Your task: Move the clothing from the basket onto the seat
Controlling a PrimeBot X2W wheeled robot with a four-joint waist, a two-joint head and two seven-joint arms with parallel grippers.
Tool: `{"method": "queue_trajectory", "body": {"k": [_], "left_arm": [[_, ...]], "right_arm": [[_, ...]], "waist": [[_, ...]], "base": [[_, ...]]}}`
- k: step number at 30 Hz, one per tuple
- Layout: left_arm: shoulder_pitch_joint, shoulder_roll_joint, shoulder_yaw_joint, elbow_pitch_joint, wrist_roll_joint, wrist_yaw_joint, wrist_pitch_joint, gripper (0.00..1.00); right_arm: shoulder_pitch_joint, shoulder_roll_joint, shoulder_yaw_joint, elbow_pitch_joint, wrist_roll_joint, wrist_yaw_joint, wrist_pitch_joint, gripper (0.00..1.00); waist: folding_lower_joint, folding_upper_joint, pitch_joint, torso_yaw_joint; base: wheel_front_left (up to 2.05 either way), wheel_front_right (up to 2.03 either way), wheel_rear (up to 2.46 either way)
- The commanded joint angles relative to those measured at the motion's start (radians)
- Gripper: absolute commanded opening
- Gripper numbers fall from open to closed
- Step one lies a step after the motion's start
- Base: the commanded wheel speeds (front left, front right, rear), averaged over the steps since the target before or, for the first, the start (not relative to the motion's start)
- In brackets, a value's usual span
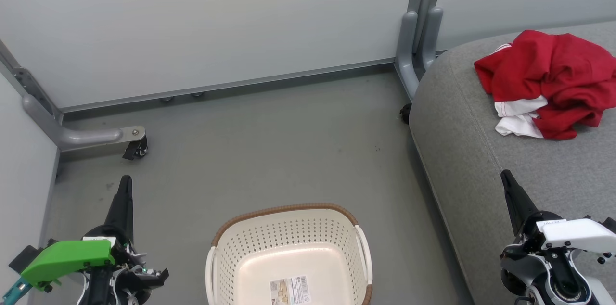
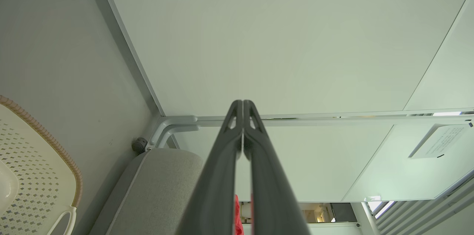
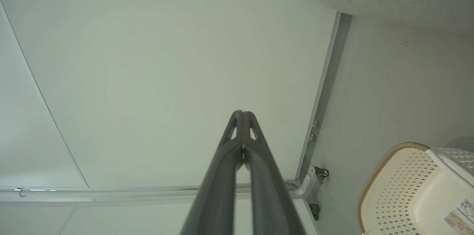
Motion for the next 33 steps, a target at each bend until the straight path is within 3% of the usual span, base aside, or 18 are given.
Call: {"method": "queue_trajectory", "body": {"k": [1,33], "left_arm": [[-0.011,0.000,0.002,-0.002,-0.002,-0.005,0.003,0.00],[-0.011,0.000,0.002,-0.002,-0.002,-0.004,0.003,0.00]], "right_arm": [[-0.006,-0.005,0.001,-0.001,0.006,-0.001,-0.003,0.00],[-0.005,-0.015,0.014,-0.004,0.017,-0.001,-0.013,0.00]], "waist": [[0.0000,0.0095,0.000,0.000],[0.0000,0.0095,0.000,0.000]], "base": [[0.00,0.00,0.00],[0.00,0.00,0.00]]}}
